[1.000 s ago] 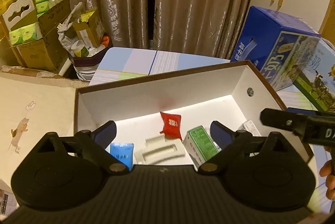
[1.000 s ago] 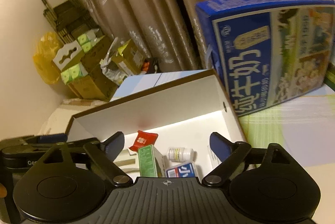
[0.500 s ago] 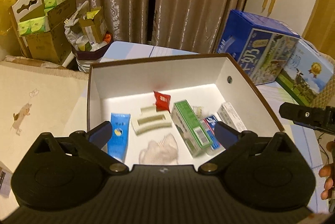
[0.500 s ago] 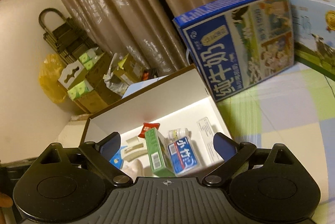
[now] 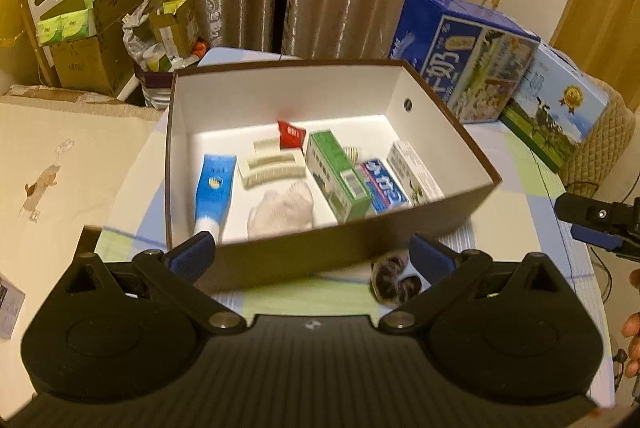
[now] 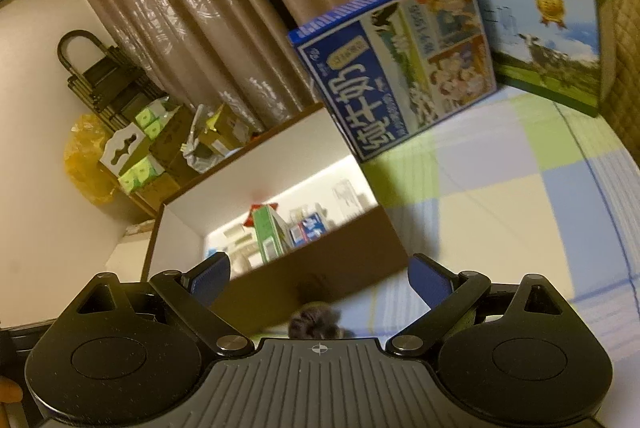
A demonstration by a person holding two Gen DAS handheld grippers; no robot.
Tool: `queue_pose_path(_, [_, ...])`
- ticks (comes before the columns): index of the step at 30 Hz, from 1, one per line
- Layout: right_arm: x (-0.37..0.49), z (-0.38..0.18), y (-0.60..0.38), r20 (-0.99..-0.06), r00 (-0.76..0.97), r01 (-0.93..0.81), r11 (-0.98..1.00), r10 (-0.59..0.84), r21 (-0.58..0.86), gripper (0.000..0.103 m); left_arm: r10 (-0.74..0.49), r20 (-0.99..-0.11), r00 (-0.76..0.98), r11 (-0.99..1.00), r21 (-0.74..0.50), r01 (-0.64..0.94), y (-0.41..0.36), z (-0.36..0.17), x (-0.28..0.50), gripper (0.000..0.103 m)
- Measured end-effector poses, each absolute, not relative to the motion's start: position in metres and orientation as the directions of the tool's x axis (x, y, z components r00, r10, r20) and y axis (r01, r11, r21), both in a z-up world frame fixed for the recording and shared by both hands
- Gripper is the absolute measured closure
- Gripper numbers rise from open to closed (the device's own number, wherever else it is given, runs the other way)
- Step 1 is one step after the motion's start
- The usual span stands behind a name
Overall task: Organize objects
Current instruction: 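Withdraw both tools from the brown box toward the scrunchie and yellow packet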
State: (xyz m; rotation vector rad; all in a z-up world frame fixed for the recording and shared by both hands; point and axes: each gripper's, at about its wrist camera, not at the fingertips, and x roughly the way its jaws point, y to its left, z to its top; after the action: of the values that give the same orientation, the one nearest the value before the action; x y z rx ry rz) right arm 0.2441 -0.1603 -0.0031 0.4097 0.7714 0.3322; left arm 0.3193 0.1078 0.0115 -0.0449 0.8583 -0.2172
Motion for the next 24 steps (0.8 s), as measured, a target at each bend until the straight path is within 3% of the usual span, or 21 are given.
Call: queue_pose_path(24, [0.150, -0.049, -0.193, -0.753, 0.569, -0.100, 0.937, 0.330, 0.335, 0.010, -0.201, -0.817, 0.541, 0.973, -0.105, 0.204, 0.083, -0.023, 0.232, 0.001])
